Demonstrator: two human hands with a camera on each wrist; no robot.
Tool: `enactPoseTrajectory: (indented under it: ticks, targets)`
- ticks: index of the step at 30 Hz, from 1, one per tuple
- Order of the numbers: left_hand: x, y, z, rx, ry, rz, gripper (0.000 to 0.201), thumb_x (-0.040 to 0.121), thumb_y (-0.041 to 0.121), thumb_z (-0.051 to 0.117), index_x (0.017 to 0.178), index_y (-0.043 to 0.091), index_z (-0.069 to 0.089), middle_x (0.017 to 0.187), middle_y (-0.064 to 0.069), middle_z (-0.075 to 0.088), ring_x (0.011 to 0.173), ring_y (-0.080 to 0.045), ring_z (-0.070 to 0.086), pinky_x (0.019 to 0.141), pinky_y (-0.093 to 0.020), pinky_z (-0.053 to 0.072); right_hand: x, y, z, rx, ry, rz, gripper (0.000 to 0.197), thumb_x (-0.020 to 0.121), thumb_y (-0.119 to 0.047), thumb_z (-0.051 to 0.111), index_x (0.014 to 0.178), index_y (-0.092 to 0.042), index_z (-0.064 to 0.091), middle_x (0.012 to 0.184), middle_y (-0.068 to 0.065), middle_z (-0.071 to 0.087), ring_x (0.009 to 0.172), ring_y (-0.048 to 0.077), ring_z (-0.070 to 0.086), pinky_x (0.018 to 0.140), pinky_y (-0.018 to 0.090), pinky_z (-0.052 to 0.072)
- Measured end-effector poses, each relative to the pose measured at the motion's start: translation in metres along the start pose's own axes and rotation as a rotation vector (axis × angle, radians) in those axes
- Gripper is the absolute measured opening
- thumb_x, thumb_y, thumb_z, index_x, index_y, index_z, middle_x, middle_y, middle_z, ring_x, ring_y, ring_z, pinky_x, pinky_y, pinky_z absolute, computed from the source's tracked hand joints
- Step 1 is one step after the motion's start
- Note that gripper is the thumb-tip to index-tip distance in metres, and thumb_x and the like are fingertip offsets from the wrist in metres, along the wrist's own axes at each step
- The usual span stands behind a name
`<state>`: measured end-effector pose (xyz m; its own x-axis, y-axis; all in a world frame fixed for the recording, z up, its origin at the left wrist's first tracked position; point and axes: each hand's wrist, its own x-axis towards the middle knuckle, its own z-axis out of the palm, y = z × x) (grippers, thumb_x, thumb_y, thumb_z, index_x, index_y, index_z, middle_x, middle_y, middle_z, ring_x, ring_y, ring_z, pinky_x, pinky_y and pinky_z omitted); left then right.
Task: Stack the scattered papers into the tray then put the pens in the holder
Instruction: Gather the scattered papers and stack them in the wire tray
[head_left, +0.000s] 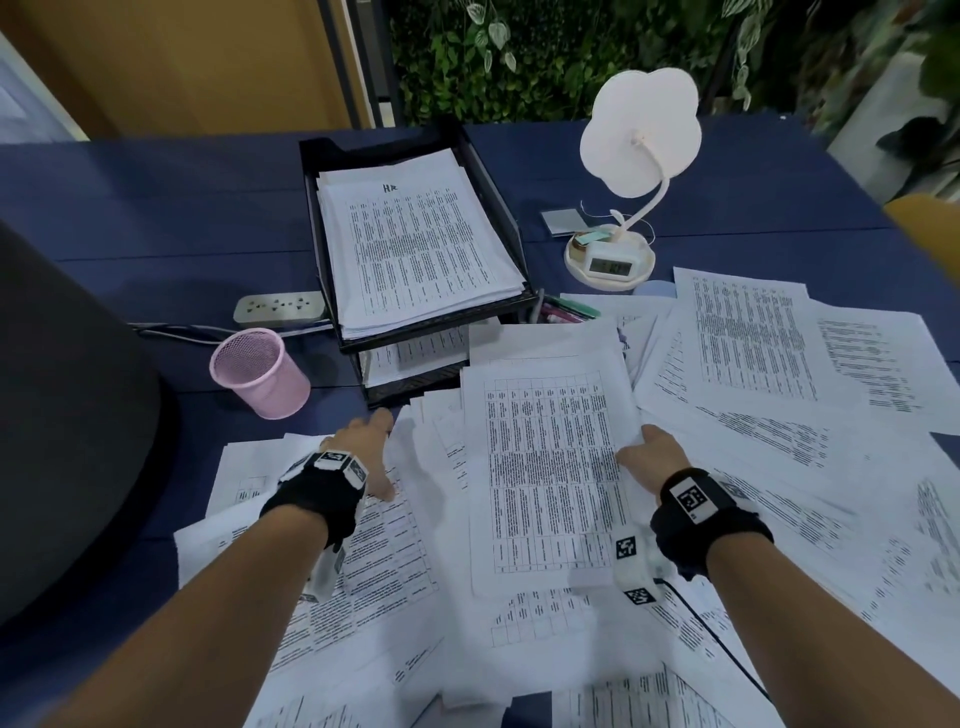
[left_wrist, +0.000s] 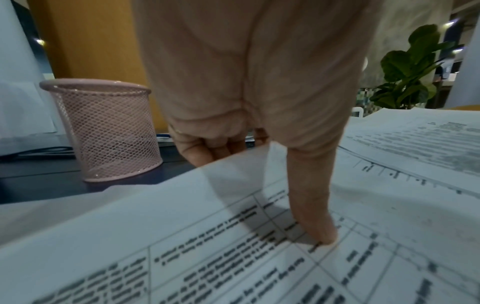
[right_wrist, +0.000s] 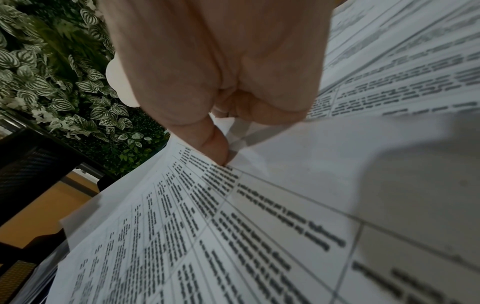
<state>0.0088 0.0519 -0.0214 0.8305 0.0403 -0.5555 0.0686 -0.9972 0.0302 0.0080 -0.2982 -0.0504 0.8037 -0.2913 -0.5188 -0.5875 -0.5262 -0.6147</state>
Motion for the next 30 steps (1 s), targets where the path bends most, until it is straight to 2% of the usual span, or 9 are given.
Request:
enactPoseTrajectory:
  ticks: [4, 7, 9, 13, 18, 21, 25, 27, 30]
  targets:
    - [-0.002, 0.003, -0.011, 0.041, -0.02, 0.071, 0.035, 0.077, 0.024, 0.067, 0.11, 0.022, 0.055, 0.111, 0.0, 0.06, 0.108, -0.025, 0.057, 0.089, -0.039, 0.043, -0.001, 0.002, 0.0, 0.0, -0.002, 0.002, 0.033, 0.085, -0.001, 0.054, 0.118, 0.002, 0.052, 0.112, 0.02, 0.058, 0.094, 0.029, 0.054, 0.081, 0.032, 0.044]
    - [0.0, 0.001, -0.024, -0.229, 0.008, 0.17, 0.008, 0.075, 0.021, 0.071, 0.079, 0.023, 0.065, 0.078, 0.006, 0.061, 0.079, -0.017, 0.059, 0.069, -0.025, 0.046, -0.004, 0.001, -0.001, 0.002, -0.008, -0.001, 0.031, 0.086, -0.001, 0.053, 0.117, 0.002, 0.053, 0.111, 0.02, 0.059, 0.092, 0.028, 0.053, 0.077, 0.03, 0.041]
    - [-0.005, 0.005, -0.037, -0.391, 0.039, 0.25, 0.015, 0.075, 0.02, 0.075, 0.07, 0.024, 0.062, 0.07, 0.011, 0.056, 0.069, -0.009, 0.054, 0.06, -0.021, 0.04, -0.005, 0.001, -0.001, -0.003, -0.012, -0.005, 0.029, 0.086, -0.002, 0.054, 0.115, 0.001, 0.054, 0.11, 0.019, 0.06, 0.093, 0.028, 0.054, 0.078, 0.031, 0.043]
    - [-0.015, 0.017, -0.066, -0.535, 0.032, 0.369, 0.015, 0.076, 0.023, 0.077, 0.072, 0.023, 0.062, 0.072, 0.01, 0.058, 0.068, -0.006, 0.052, 0.062, -0.02, 0.039, -0.008, -0.001, -0.004, -0.017, -0.024, -0.016, 0.029, 0.087, -0.005, 0.055, 0.116, -0.001, 0.053, 0.113, 0.018, 0.06, 0.102, 0.031, 0.056, 0.083, 0.031, 0.044]
    - [-0.017, 0.033, -0.082, -1.094, 0.118, 0.426, 0.019, 0.079, 0.003, 0.071, 0.075, 0.017, 0.06, 0.068, 0.008, 0.066, 0.066, -0.005, 0.061, 0.069, -0.021, 0.048, -0.014, 0.0, -0.005, -0.006, -0.038, -0.031, 0.029, 0.086, -0.007, 0.058, 0.114, -0.003, 0.054, 0.11, 0.016, 0.061, 0.103, 0.032, 0.058, 0.091, 0.037, 0.047]
    - [-0.018, 0.039, -0.09, -1.265, 0.15, 0.454, 0.019, 0.082, 0.0, 0.067, 0.078, 0.017, 0.057, 0.072, 0.003, 0.069, 0.068, -0.011, 0.065, 0.069, -0.027, 0.055, -0.014, -0.001, -0.006, 0.029, -0.045, -0.04, 0.024, 0.083, -0.007, 0.06, 0.106, -0.005, 0.054, 0.103, 0.014, 0.061, 0.098, 0.03, 0.058, 0.088, 0.039, 0.048]
    - [-0.017, 0.044, -0.089, -1.389, 0.293, 0.412, 0.018, 0.087, 0.0, 0.061, 0.083, 0.016, 0.054, 0.071, 0.007, 0.07, 0.064, -0.006, 0.064, 0.062, -0.024, 0.053, -0.012, 0.005, -0.006, 0.023, -0.077, -0.048, 0.026, 0.084, -0.007, 0.059, 0.109, -0.004, 0.053, 0.107, 0.014, 0.061, 0.1, 0.03, 0.058, 0.093, 0.042, 0.047]
    - [-0.018, 0.044, -0.089, -1.632, 0.314, 0.382, 0.016, 0.09, -0.001, 0.055, 0.09, 0.014, 0.054, 0.083, 0.0, 0.071, 0.074, -0.012, 0.067, 0.066, -0.031, 0.055, -0.014, 0.003, -0.006, 0.064, -0.095, -0.039, 0.023, 0.086, -0.006, 0.055, 0.108, -0.003, 0.052, 0.109, 0.019, 0.063, 0.097, 0.033, 0.06, 0.091, 0.042, 0.049]
    - [-0.02, 0.041, -0.094, -1.907, 0.257, 0.41, 0.018, 0.095, 0.001, 0.047, 0.101, 0.015, 0.055, 0.093, -0.001, 0.073, 0.083, -0.017, 0.07, 0.069, -0.039, 0.06, -0.019, -0.004, -0.01, 0.132, -0.114, 0.023, 0.028, 0.095, -0.007, 0.042, 0.114, 0.013, 0.044, 0.114, 0.037, 0.051, 0.093, 0.036, 0.053, 0.082, 0.03, 0.04]
